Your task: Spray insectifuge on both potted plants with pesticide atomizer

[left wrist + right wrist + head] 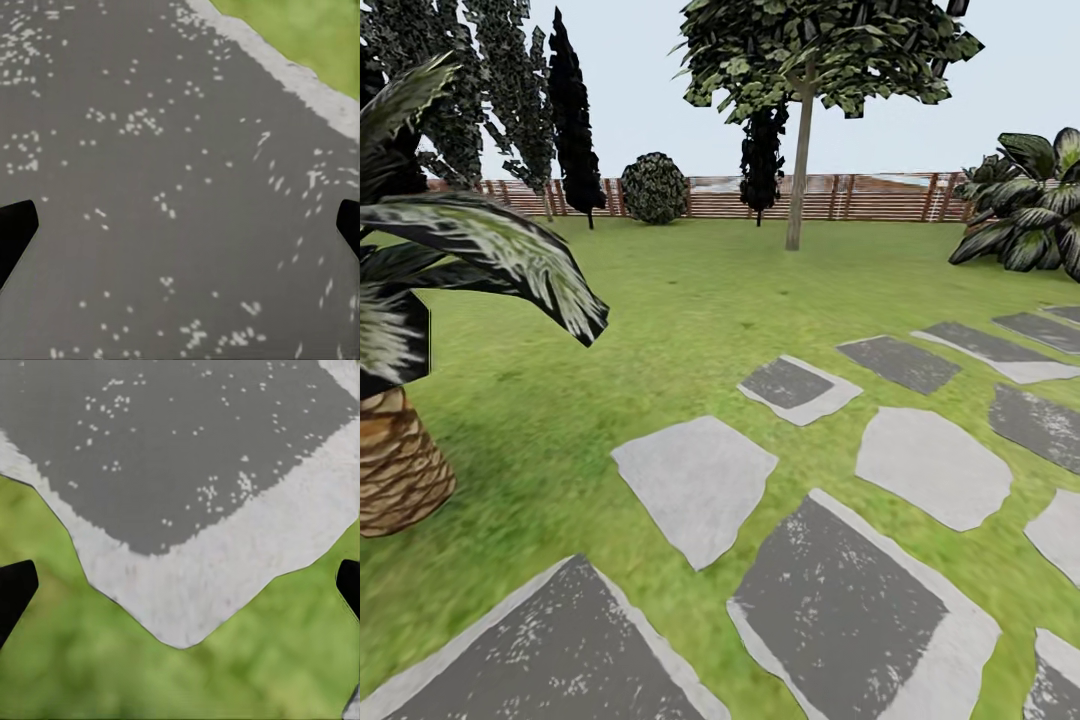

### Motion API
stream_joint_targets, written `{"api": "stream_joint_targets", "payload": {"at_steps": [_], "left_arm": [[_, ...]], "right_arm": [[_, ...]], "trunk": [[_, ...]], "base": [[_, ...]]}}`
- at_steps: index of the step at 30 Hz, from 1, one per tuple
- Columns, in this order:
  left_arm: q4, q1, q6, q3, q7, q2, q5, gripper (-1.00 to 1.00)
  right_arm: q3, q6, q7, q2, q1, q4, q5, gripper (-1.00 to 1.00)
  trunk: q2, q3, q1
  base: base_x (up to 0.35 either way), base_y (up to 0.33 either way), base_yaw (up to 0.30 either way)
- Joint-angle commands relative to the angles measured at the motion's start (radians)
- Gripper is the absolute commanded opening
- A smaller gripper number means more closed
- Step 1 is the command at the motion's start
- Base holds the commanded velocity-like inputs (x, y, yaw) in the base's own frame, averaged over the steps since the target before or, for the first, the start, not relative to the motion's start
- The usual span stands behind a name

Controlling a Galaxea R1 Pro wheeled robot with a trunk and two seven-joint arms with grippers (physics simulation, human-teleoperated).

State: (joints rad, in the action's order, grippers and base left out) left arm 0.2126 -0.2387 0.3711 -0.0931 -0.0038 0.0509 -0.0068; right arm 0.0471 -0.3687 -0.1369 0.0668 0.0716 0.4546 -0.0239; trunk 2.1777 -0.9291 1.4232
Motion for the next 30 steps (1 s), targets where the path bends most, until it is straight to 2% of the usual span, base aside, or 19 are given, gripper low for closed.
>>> {"api": "stream_joint_targets", "payload": {"at_steps": [1, 19, 30], "left_arm": [[-0.001, -0.001, 0.003, -0.004, -0.001, 0.000, -0.001, 1.00], [-0.001, -0.001, 0.003, -0.004, -0.001, 0.000, -0.001, 1.00], [-0.001, -0.001, 0.003, -0.004, -0.001, 0.000, -0.001, 1.00]], "right_arm": [[0.005, -0.003, -0.006, 0.001, 0.001, -0.001, -0.002, 1.00], [0.005, -0.003, -0.006, 0.001, 0.001, -0.001, -0.002, 1.00], [0.005, -0.003, -0.005, 0.001, 0.001, -0.001, -0.002, 1.00]], "trunk": [[0.000, -0.001, 0.000], [0.000, -0.001, 0.000], [0.000, -0.001, 0.000]], "base": [[0.340, 0.000, 0.000], [0.340, -0.003, 0.000], [0.339, -0.112, 0.000]]}}
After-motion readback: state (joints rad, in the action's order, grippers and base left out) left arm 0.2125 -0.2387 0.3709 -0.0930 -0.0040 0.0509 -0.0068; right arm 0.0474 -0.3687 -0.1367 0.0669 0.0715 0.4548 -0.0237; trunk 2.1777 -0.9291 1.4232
